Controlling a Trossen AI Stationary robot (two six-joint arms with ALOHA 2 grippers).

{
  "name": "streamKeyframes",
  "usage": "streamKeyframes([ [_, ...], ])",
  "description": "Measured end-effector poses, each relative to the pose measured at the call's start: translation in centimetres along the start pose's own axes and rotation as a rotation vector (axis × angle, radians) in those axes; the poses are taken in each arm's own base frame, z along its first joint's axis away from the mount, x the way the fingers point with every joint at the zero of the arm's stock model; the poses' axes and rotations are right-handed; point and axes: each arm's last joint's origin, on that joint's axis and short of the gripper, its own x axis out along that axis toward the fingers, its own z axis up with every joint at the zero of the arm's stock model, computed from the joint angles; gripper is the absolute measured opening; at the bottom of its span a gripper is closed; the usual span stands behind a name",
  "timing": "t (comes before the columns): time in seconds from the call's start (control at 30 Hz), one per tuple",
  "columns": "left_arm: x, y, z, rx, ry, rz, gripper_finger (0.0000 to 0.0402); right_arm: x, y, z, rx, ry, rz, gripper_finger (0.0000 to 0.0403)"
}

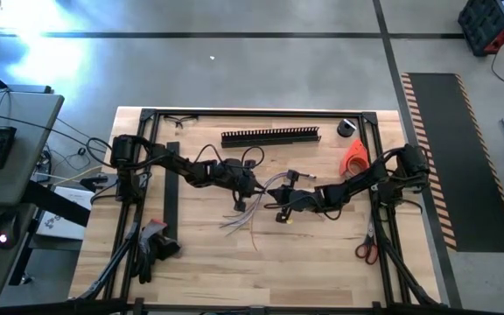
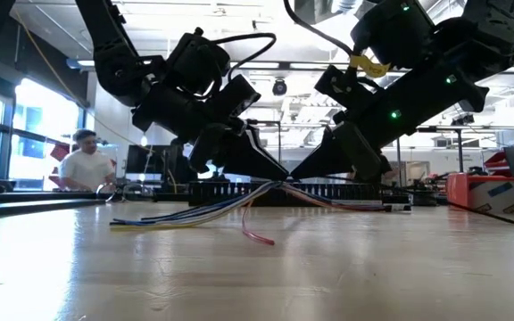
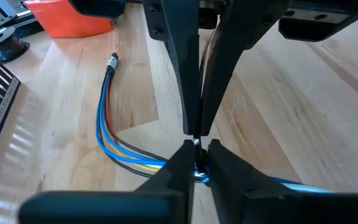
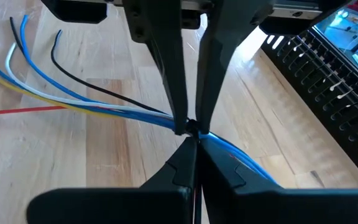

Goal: Ziptie cables
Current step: Wrap the zip tie around the cable wire

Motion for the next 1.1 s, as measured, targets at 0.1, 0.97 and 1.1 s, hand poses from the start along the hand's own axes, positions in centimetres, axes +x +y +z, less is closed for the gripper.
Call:
streamKeyframes([
  [0.1,0.0,0.0,0.0,0.000,0.002,-0.001,0.0005,0.0,0.0,0.0,0.000,0.001,0.000,0.0000],
  [0.97,0.9,0.1,-1.2,-0.103,-0.037,-0.070,0.0092,-0.7,1.1,-0.8,-0.041,0.063,0.007,0.0000],
  [1.1,2.0,0.0,-1.9,-0.132,-0.070,-0.084,0.0126,-0.8,1.4,-0.8,-0.098,0.056,0.016,0.0000],
])
